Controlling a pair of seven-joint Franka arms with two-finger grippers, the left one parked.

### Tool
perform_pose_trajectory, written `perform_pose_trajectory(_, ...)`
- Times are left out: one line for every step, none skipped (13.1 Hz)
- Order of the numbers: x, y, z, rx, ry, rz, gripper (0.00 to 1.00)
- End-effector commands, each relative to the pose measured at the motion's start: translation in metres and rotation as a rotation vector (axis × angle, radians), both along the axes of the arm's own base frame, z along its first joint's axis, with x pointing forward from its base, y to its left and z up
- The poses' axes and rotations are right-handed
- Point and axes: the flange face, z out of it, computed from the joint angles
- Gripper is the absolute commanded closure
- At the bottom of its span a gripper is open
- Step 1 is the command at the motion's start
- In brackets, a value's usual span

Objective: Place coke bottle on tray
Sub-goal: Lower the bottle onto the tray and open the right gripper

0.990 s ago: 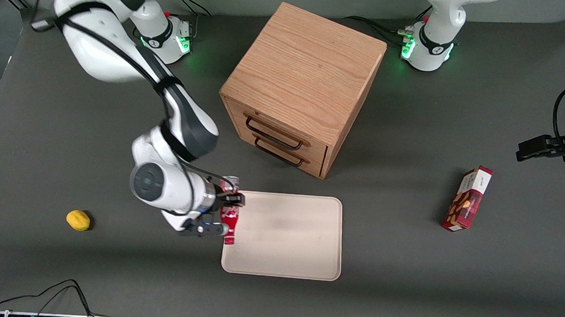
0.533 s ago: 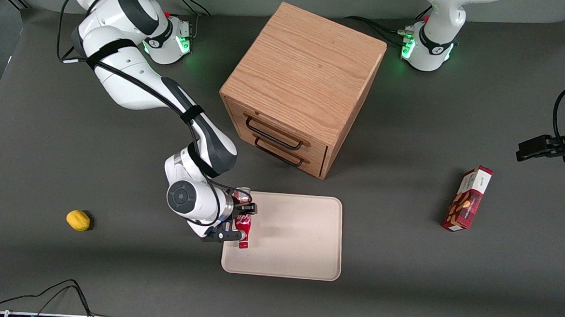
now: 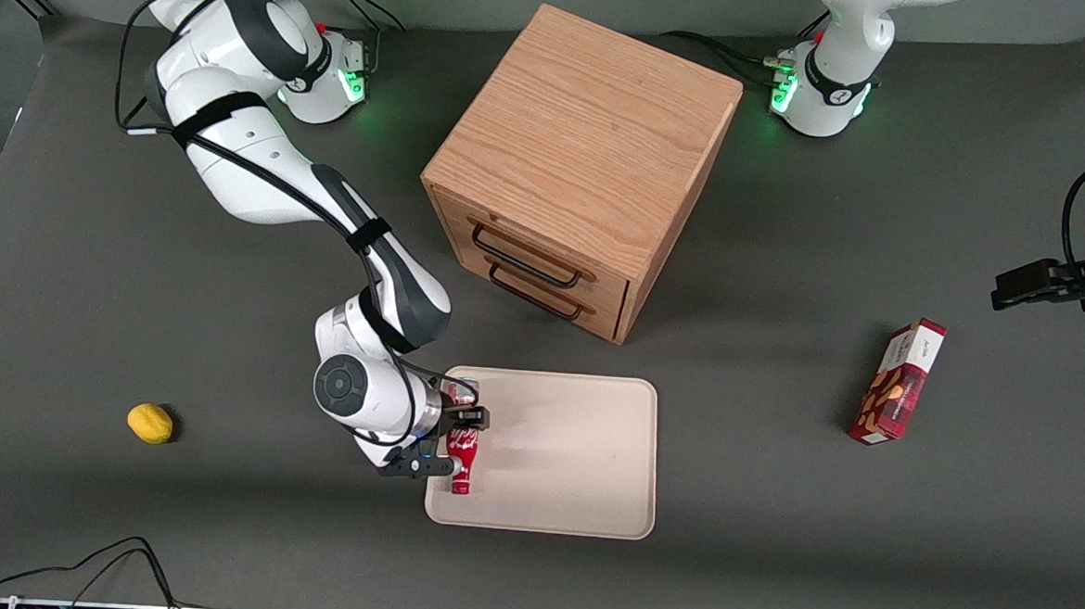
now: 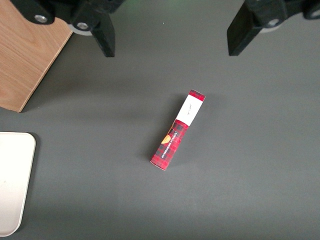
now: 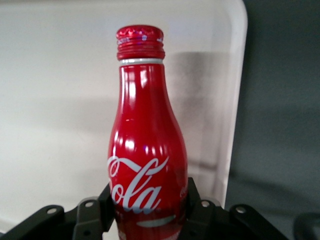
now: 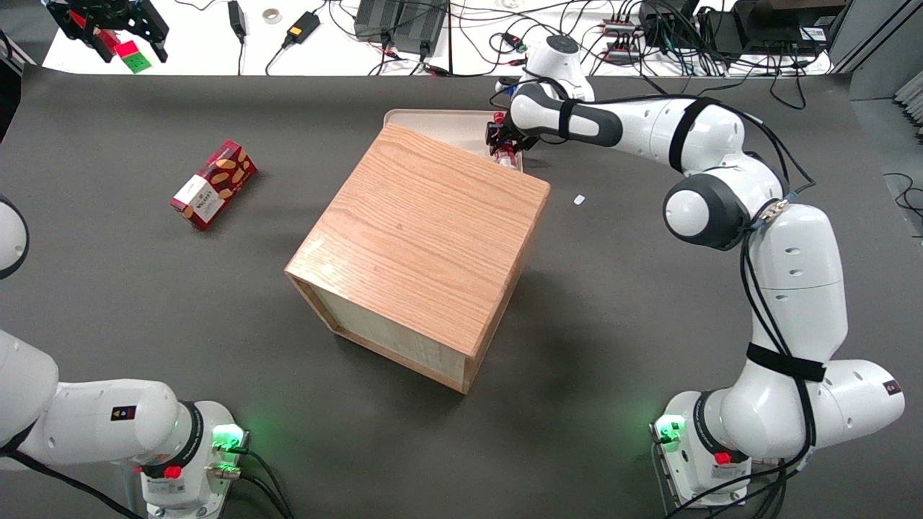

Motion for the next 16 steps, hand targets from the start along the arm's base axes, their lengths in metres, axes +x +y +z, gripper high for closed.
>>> perform_pose_trajectory(0.009,0.000,0.003,0.000,-0.026,-0.001,1.00)
perform_pose_trajectory(0.008,0.000,0.000,-0.001,-0.016,-0.027,1.00)
perform_pose_trajectory(0.008,0.000,0.001,-0.001,-0.013,-0.045,1.00)
perform_pose_trajectory(0.009,-0.001,0.000,-0.005,-0.017,-0.037,0.01)
perform_pose_trajectory(0.009,0.001,0.000,-0.006,-0.031,-0.035,0.00)
perform_pose_trajectory(0.008,0.002,-0.001,-0.008,-0.031,-0.036,0.00)
perform_pose_trajectory(0.007,0.003,-0.002,-0.011,-0.029,-0.035,0.00)
perform_pose_trajectory(0.006,0.003,-0.004,-0.012,-0.026,-0.034,0.00)
perform_pose_trajectory(0.006,0.002,-0.004,-0.014,-0.025,-0.034,0.00)
perform_pose_trajectory(0.006,0.001,-0.006,-0.018,-0.025,-0.033,0.00)
perform_pose_trajectory(0.007,-0.002,-0.008,-0.027,-0.026,-0.035,0.00)
perform_pose_trajectory(0.006,-0.003,-0.012,-0.030,-0.022,-0.035,0.00)
perform_pose_trajectory(0.007,-0.003,-0.011,-0.030,-0.023,-0.035,0.00)
perform_pose_trajectory(0.008,-0.003,-0.007,-0.027,-0.029,-0.035,0.00)
perform_pose_trajectory(0.010,-0.003,0.003,-0.024,-0.038,-0.034,0.00)
perform_pose_trajectory(0.013,-0.002,0.021,-0.021,-0.053,-0.033,0.00)
